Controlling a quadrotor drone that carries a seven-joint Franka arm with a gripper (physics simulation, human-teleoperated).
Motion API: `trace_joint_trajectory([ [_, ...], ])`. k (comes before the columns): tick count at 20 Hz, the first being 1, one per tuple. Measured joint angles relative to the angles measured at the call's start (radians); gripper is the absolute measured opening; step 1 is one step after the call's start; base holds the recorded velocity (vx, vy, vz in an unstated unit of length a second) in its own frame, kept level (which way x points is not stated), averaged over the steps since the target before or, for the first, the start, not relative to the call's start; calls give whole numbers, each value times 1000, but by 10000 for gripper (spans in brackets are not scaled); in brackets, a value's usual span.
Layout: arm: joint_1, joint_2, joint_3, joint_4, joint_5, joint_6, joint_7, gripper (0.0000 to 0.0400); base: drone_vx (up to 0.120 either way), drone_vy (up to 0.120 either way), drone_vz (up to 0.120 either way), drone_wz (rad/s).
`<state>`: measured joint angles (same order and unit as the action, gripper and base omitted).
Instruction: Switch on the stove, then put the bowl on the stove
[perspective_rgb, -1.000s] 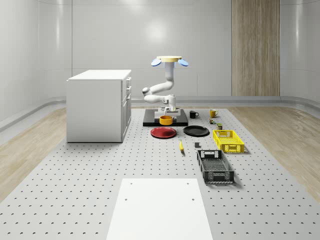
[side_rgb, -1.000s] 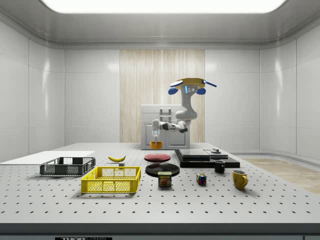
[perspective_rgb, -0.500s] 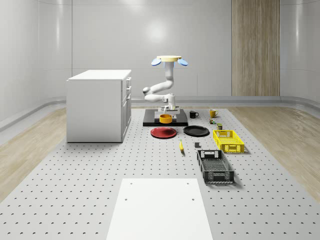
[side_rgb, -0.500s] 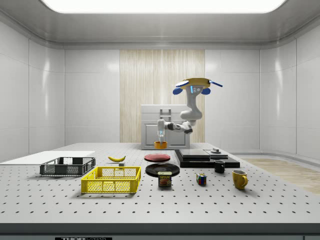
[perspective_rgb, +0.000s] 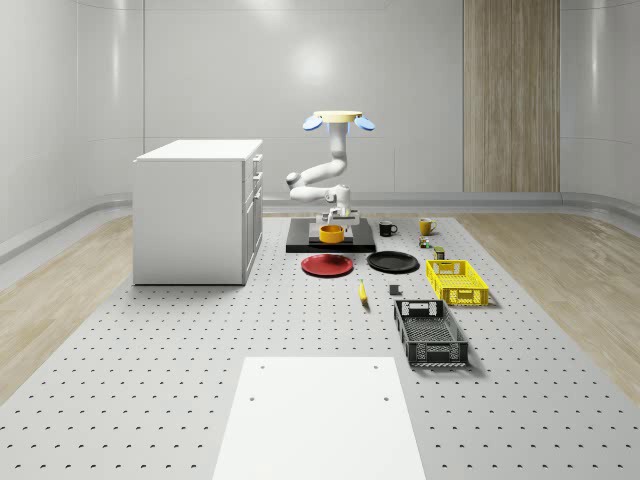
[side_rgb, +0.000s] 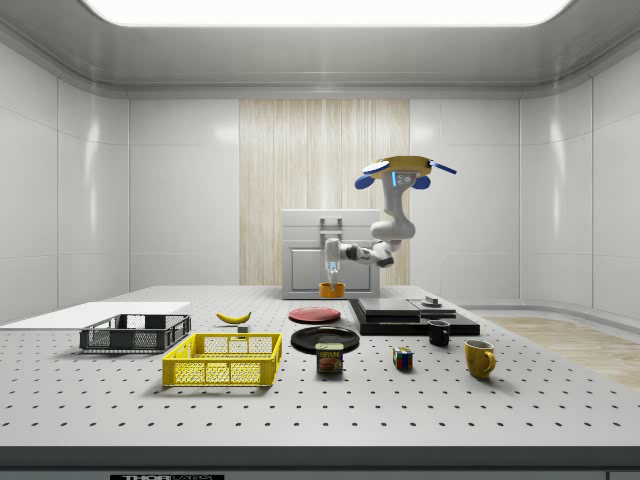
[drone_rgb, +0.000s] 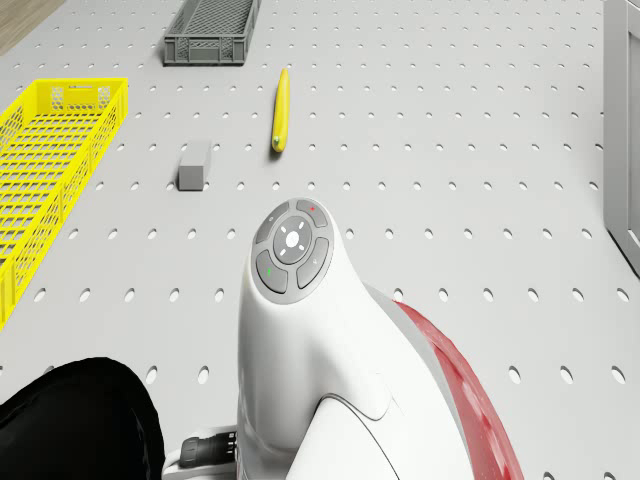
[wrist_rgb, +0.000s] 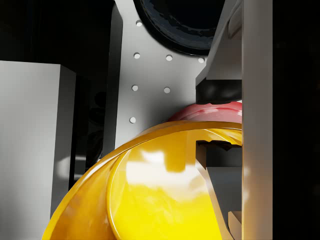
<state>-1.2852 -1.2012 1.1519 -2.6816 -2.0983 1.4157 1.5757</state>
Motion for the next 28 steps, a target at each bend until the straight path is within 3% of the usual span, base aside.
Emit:
trace_joint_trajectory([
  [5, 29, 41, -10, -1, -23, -31, -53, 106, -120, 0, 0, 0],
  [11, 19, 35, -8, -3, -21, -30, 2, 105, -120, 0, 0, 0],
  [15, 16, 33, -8, -3, -20, -29, -12, 105, -120, 0, 0, 0],
  [19, 46, 68, -17, -3, -40, -55, -71, 104, -120, 0, 0, 0],
  [28, 33, 64, -16, -6, -39, -56, -12, 105, -120, 0, -4, 0],
])
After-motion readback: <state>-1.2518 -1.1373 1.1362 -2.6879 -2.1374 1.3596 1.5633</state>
